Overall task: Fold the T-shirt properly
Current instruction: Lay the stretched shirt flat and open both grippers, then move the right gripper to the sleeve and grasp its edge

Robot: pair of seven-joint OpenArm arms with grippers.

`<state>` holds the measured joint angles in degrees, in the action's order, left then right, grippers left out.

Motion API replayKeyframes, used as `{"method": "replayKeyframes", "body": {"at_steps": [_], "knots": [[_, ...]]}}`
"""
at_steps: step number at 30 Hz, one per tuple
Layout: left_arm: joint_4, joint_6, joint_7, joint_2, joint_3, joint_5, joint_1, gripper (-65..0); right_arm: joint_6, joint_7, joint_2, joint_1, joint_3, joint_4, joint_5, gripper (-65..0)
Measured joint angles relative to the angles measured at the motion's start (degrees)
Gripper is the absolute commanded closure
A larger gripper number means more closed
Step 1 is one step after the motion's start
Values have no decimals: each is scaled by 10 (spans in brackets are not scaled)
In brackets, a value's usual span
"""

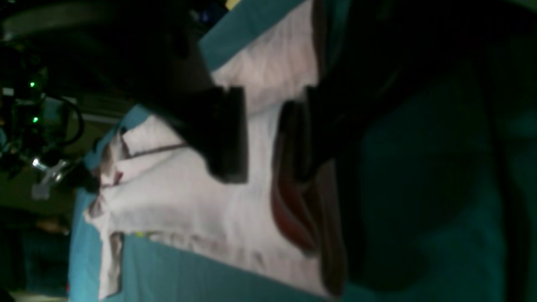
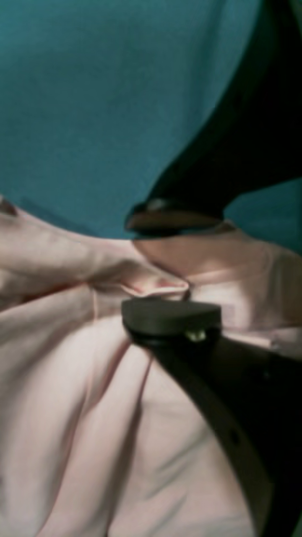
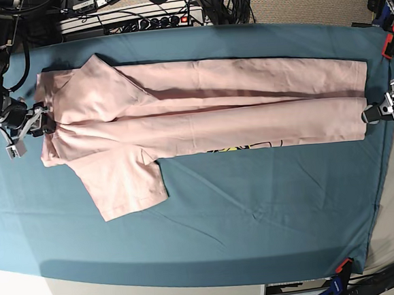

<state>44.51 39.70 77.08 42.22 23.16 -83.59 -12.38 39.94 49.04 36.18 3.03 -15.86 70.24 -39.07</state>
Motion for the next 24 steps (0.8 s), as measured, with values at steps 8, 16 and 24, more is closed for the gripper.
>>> {"method": "replayKeyframes", "body": {"at_steps": [8,16,24], "knots": [[0,0,5,0,0,0,0,-229,2,-22,-12,-12,-72,-2,0,-272],[13,0,19,-1,0,2,-18,-229,-2,10,-35,-90,-219,-2,-41,-272],[54,0,24,-2,0,2,-64,-229,0,-23,-117,-184,-220,-46,26,-272]]}}
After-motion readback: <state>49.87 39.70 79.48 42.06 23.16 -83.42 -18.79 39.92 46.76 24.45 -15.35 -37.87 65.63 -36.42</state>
